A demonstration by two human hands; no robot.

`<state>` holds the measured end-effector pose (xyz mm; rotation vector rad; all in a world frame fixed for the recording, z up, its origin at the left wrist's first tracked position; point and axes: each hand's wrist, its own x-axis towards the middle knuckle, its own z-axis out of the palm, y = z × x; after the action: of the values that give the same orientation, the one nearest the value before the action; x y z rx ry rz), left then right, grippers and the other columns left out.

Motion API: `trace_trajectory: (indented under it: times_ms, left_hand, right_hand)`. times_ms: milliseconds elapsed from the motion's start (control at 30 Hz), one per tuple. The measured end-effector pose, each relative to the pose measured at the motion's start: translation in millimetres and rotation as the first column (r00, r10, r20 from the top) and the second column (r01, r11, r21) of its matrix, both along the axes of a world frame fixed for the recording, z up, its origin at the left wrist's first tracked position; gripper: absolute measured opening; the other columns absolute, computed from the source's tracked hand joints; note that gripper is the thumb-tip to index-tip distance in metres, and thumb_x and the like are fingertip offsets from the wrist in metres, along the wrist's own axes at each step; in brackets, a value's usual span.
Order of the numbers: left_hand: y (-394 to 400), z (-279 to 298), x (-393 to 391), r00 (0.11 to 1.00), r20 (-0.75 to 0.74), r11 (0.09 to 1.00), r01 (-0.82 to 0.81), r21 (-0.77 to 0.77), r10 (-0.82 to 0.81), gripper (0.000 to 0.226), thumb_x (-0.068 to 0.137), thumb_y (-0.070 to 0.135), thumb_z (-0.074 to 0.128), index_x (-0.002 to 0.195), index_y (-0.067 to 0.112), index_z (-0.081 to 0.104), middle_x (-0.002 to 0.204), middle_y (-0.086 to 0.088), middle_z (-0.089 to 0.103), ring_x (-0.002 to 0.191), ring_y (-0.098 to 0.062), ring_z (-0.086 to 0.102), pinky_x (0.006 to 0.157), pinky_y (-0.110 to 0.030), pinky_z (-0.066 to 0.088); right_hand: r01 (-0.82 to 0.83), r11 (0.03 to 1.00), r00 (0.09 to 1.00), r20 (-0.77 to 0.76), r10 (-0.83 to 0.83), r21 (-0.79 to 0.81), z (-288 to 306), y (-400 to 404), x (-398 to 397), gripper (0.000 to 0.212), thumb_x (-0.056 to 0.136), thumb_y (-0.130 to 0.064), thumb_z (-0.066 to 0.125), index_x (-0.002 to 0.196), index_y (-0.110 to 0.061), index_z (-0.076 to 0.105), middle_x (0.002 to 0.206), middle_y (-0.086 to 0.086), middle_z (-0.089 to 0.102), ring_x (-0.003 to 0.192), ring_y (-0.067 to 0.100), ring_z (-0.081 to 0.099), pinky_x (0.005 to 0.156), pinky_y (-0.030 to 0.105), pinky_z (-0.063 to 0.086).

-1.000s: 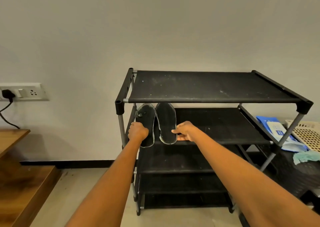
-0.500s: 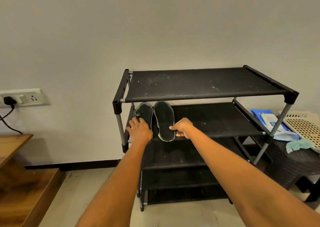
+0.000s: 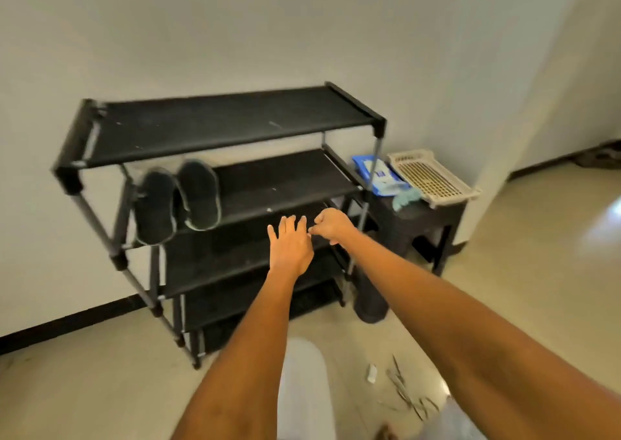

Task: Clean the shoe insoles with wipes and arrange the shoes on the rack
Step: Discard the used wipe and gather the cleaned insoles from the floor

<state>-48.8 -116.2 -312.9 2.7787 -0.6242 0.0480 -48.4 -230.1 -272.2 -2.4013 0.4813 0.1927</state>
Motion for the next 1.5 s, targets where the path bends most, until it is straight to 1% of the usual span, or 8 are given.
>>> trace_trajectory:
  times_ms: [67, 267, 567, 700, 900, 1133, 1267, 1500]
  left_hand:
    - [-50.2, -18.3, -33.4, 0.992, -0.048, 0.993, 0.116, -0.002, -0.116, 0.05, 0.101, 0.026, 0.033, 0.148, 0.014, 0.022, 0.154, -0.01, 0.021, 0.145, -0.028, 0.011, 0.116, -0.051, 0.011]
    - [-187.2, -76.1, -121.5, 0.906, -0.211, 0.926, 0.377, 0.015, -0.366, 0.044, 0.101, 0.03, 0.032, 0.142, 0.015, 0.034, 0.145, -0.009, 0.037, 0.135, -0.027, 0.031, 0.113, -0.048, 0.02]
    - [-334.0, -220.1, -172.9, 0.754, -0.523, 0.879, 0.477, 0.021, -0.397, 0.038, 0.098, 0.023, 0.037, 0.135, 0.014, 0.041, 0.138, -0.011, 0.044, 0.127, -0.029, 0.039, 0.101, -0.04, 0.035]
    - [-364.0, -308.9, -192.9, 0.665, -0.67, 0.879, 0.475, 0.038, -0.33, 0.039, 0.097, 0.02, 0.04, 0.135, 0.014, 0.042, 0.138, -0.012, 0.045, 0.127, -0.029, 0.04, 0.101, -0.037, 0.035]
    - [-386.8, -412.9, -229.2, 0.597, -0.728, 0.86, 0.51, 0.02, -0.337, 0.038, 0.096, 0.021, 0.048, 0.131, 0.01, 0.043, 0.132, -0.012, 0.05, 0.123, -0.029, 0.045, 0.098, -0.039, 0.04]
    - [-410.1, -482.7, -244.8, 0.673, -0.662, 0.889, 0.457, 0.023, -0.329, 0.042, 0.093, 0.024, 0.055, 0.128, 0.007, 0.041, 0.131, -0.014, 0.044, 0.121, -0.029, 0.044, 0.095, -0.037, 0.04]
    - [-429.3, -499.3, -253.1, 0.667, -0.662, 0.899, 0.436, -0.025, -0.342, 0.046, 0.091, 0.024, 0.059, 0.129, 0.006, 0.04, 0.13, -0.015, 0.045, 0.118, -0.029, 0.046, 0.097, -0.035, 0.04]
    - [-440.4, -491.0, -243.4, 0.427, -0.872, 0.968, 0.17, -0.183, -0.24, 0.038, 0.082, -0.002, 0.045, 0.119, 0.005, 0.049, 0.119, -0.019, 0.059, 0.105, -0.035, 0.057, 0.086, -0.037, 0.046]
  right_hand:
    - [0.076, 0.997, 0.993, -0.089, -0.078, -0.017, -10.6, -52.2, -42.0, 0.022, 0.087, -0.026, 0.063, 0.077, -0.007, 0.058, 0.078, 0.006, 0.056, 0.091, 0.028, 0.062, 0.071, 0.035, 0.052]
    - [0.343, 0.938, 0.887, -0.348, -0.305, 0.052, -78.9, -195.1, -152.5, 0.031, 0.09, -0.023, 0.06, 0.112, -0.002, 0.058, 0.102, 0.015, 0.057, 0.086, 0.025, 0.056, 0.075, 0.034, 0.049]
    - [0.661, 0.73, 0.723, -0.408, -0.558, 0.173, -253.2, -315.1, -263.3, 0.023, 0.092, -0.016, 0.056, 0.104, 0.003, 0.062, 0.1, 0.019, 0.067, 0.078, 0.022, 0.06, 0.063, 0.028, 0.05]
    - [0.843, 0.508, 0.528, -0.448, -0.722, 0.175, -354.9, -320.1, -315.6, 0.021, 0.091, -0.013, 0.053, 0.105, -0.002, 0.061, 0.101, 0.012, 0.066, 0.094, 0.028, 0.064, 0.086, 0.04, 0.053]
    - [0.991, 0.054, 0.104, -0.434, -0.895, 0.124, -455.4, -322.4, -366.1, 0.027, 0.085, -0.016, 0.057, 0.111, -0.008, 0.059, 0.112, 0.012, 0.063, 0.099, 0.034, 0.061, 0.087, 0.044, 0.051]
    - [0.985, -0.133, -0.081, -0.376, -0.923, 0.114, -525.4, -352.2, -372.5, 0.058, 0.078, -0.043, 0.068, 0.115, -0.002, 0.049, 0.113, 0.015, 0.056, 0.096, 0.036, 0.059, 0.083, 0.049, 0.053]
    - [0.969, -0.194, -0.12, -0.396, -0.91, 0.154, -538.4, -362.4, -369.7, 0.066, 0.075, -0.033, 0.075, 0.119, -0.001, 0.039, 0.108, 0.015, 0.056, 0.095, 0.034, 0.058, 0.085, 0.045, 0.053]
    - [0.917, -0.097, 0.037, -0.324, -0.945, 0.388, -529.1, -357.2, -373.8, 0.018, 0.091, -0.02, 0.059, 0.091, -0.002, 0.06, 0.086, 0.011, 0.061, 0.083, 0.027, 0.058, 0.077, 0.04, 0.05]
